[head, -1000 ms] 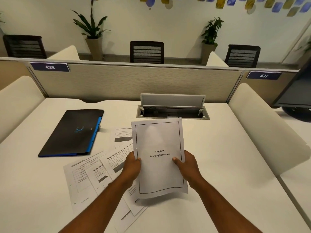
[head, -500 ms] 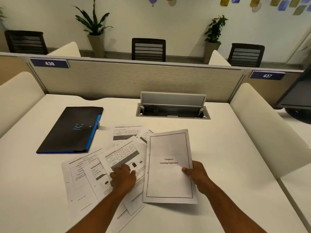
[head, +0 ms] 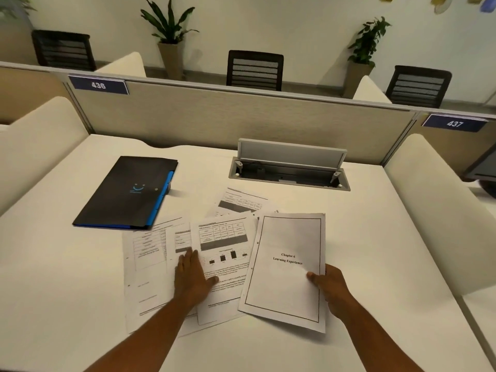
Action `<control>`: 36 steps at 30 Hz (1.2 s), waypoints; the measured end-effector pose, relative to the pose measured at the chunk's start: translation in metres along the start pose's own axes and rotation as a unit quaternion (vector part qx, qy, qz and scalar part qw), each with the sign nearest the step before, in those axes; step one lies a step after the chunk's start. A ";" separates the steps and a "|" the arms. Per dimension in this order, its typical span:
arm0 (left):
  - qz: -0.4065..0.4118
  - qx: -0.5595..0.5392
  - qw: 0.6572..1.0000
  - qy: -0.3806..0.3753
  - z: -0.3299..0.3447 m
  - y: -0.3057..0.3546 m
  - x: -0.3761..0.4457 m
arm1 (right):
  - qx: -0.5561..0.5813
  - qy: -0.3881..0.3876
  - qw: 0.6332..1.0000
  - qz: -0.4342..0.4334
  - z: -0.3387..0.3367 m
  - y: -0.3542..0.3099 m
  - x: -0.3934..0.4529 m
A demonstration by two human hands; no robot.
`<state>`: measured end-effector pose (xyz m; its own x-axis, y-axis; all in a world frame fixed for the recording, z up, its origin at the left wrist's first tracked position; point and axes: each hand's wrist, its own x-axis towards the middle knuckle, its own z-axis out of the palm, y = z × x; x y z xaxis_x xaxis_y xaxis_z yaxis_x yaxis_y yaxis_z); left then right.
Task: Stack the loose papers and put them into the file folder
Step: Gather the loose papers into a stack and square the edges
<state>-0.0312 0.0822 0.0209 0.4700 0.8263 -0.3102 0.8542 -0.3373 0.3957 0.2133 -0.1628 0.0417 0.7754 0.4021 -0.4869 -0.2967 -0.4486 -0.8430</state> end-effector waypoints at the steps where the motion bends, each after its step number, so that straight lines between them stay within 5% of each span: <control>1: 0.004 -0.021 1.000 0.008 0.000 -0.002 0.001 | -0.001 0.006 1.000 0.001 -0.003 0.002 0.001; 4: -0.011 -0.075 0.996 0.047 0.000 -0.006 0.003 | 0.005 0.028 1.000 0.008 -0.014 0.010 0.001; 12: -0.083 0.040 0.993 0.080 -0.015 0.004 0.002 | 0.004 0.054 0.998 0.029 -0.025 0.027 0.001; 24: -0.076 -0.185 0.980 -0.001 -0.027 -0.010 0.007 | 0.026 0.044 0.999 0.011 -0.015 0.014 -0.008; 36: -0.076 -0.291 0.947 -0.109 -0.031 -0.013 0.000 | -0.009 -0.034 0.999 0.020 0.030 -0.001 -0.008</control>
<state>-0.0495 0.1010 0.0426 0.4403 0.7106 -0.5489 0.6782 0.1374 0.7220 0.1907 -0.1419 0.0392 0.7227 0.4368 -0.5356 -0.3164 -0.4800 -0.8183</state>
